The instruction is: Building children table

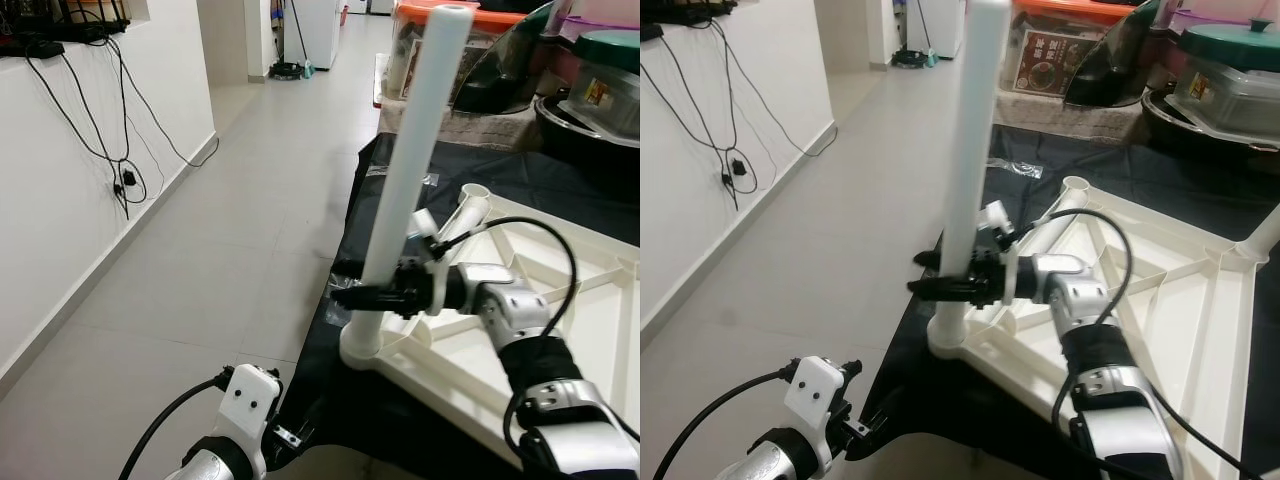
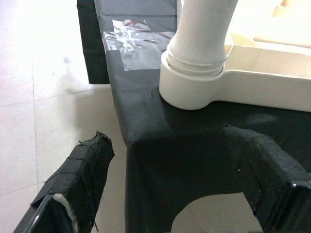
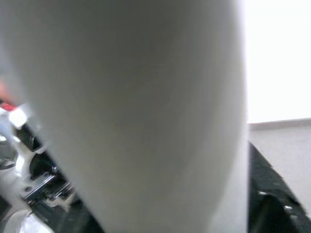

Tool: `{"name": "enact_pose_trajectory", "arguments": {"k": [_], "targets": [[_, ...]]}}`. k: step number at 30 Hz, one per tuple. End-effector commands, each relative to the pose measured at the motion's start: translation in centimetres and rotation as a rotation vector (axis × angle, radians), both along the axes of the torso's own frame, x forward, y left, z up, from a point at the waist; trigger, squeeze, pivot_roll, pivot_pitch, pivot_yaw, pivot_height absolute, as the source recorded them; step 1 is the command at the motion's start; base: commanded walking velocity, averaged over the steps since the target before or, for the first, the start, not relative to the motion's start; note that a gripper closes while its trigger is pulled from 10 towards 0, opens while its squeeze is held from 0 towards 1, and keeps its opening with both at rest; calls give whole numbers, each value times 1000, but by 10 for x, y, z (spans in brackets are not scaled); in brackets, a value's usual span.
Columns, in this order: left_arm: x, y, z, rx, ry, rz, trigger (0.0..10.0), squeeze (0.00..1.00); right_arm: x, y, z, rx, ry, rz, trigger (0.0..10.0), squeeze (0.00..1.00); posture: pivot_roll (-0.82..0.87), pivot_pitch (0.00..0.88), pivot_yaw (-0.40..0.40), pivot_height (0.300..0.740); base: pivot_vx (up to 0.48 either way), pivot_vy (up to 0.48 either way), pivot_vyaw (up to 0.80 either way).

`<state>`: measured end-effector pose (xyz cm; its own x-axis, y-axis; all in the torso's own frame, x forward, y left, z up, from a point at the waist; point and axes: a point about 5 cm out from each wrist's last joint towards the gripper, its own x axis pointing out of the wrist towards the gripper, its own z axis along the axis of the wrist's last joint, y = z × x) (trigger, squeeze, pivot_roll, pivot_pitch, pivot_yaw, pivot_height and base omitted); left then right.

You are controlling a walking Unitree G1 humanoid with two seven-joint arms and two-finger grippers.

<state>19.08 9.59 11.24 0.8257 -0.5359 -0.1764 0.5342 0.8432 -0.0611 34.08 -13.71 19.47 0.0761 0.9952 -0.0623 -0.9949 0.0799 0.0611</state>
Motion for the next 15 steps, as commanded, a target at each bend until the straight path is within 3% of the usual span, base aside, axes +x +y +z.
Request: {"name": "enact_pose_trajectory", "arguments": {"k": [1,3,4,5,6,7,8,9,10,12,14,15], "targets": [[-2,0,-2,2,14,4,10000,0,4,6,-5,-23,-21,-43,0,0,155,57,-75,740,0,0,0],[-2,0,-2,0,14,5,10000,0,14,5,-3,31,-67,-286,0,0,151,58,-74,740,0,0,0],[-2,0,-2,0,14,5,10000,0,14,5,-3,31,-67,-286,0,0,151,58,-74,740,0,0,0],[-1,0,-2,-1,15,2,10000,0,22,0,-3,65,-59,-472,0,0,144,56,-70,740,0,0,0],[-1,0,-2,-1,15,2,10000,0,22,0,-3,65,-59,-472,0,0,144,56,-70,740,0,0,0],[-1,1,-3,-2,17,-2,10000,0,33,-17,-5,95,-74,-881,0,0,141,52,-69,740,0,0,0],[-1,1,-3,-3,18,-3,10000,0,33,-26,-6,87,-101,-1061,0,0,138,50,-68,740,0,0,0],[-1,1,-3,-3,18,-3,10000,0,33,-26,-6,87,-101,-1061,0,0,138,50,-68,740,0,0,0],[-1,1,-3,-4,19,-4,10000,0,30,-42,-8,76,-116,-1313,0,0,138,49,-64,740,0,0,0],[-1,1,-3,-4,19,-4,10000,0,30,-42,-8,76,-116,-1313,0,0,138,49,-64,740,0,0,0],[-1,1,-4,-3,20,-7,10000,0,15,-54,-13,51,-135,-1561,0,0,131,46,-61,740,0,0,0],[-1,1,-4,-3,20,-7,10000,0,15,-54,-13,51,-135,-1561,0,0,131,46,-61,740,0,0,0]]}}
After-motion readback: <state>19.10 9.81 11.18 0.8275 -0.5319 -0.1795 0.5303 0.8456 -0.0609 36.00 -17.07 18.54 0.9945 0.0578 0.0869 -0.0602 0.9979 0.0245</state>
